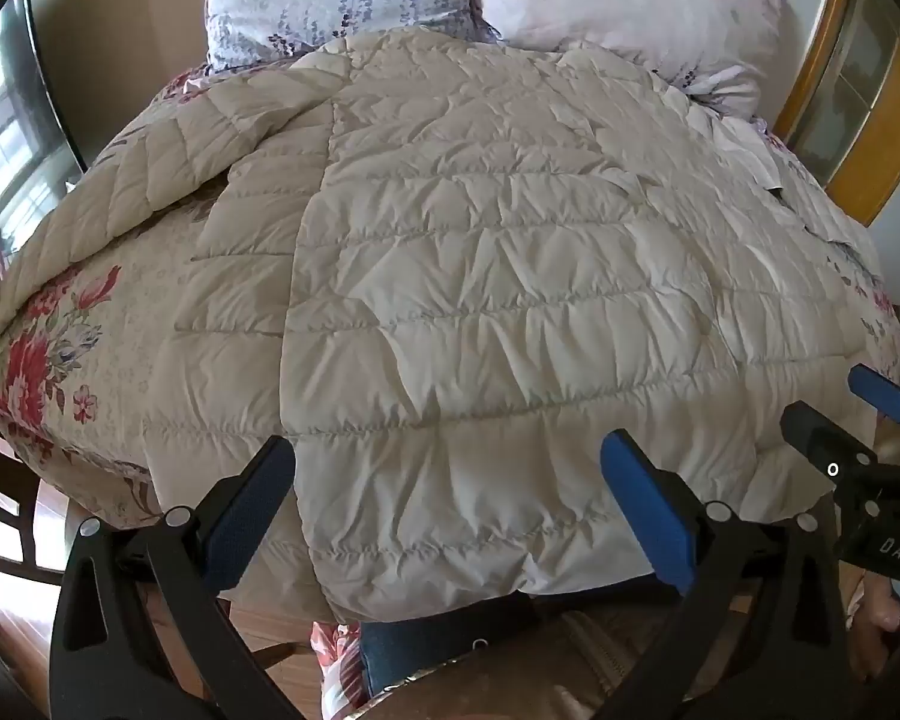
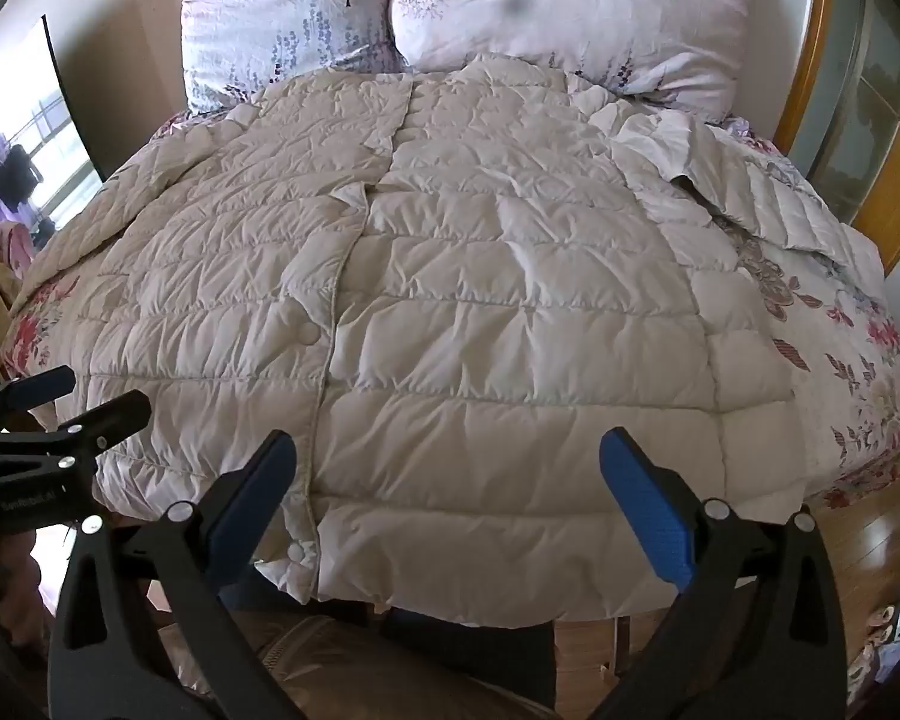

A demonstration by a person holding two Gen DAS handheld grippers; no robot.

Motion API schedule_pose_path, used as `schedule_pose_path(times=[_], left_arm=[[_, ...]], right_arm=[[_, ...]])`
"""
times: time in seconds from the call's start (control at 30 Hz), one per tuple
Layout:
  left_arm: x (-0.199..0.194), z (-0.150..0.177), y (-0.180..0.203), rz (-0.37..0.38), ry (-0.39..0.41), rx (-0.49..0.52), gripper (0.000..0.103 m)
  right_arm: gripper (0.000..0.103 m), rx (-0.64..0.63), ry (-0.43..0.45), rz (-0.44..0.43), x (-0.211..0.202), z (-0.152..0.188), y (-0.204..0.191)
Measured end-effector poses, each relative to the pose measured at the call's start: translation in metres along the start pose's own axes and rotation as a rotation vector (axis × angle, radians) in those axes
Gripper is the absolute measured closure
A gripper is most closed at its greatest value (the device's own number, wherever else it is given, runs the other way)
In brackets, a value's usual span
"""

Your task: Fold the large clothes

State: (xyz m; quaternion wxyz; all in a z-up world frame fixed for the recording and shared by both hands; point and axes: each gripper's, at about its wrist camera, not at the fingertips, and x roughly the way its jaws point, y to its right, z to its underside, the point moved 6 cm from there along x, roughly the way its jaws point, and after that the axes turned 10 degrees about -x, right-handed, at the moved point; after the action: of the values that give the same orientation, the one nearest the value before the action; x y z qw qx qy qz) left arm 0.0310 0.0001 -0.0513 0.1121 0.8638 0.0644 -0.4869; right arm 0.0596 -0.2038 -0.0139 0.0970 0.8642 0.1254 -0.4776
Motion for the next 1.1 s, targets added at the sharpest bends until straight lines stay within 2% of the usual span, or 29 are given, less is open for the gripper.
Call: schedule_pose_path(times=[1.1], left_arm=[[0.0002,0.0003,0.0000,0.000,-0.005,-0.001,0.001]], right_arm=[[0.002,0.007,0.000,-0.008,0.0016,0.0008,-0.0002]])
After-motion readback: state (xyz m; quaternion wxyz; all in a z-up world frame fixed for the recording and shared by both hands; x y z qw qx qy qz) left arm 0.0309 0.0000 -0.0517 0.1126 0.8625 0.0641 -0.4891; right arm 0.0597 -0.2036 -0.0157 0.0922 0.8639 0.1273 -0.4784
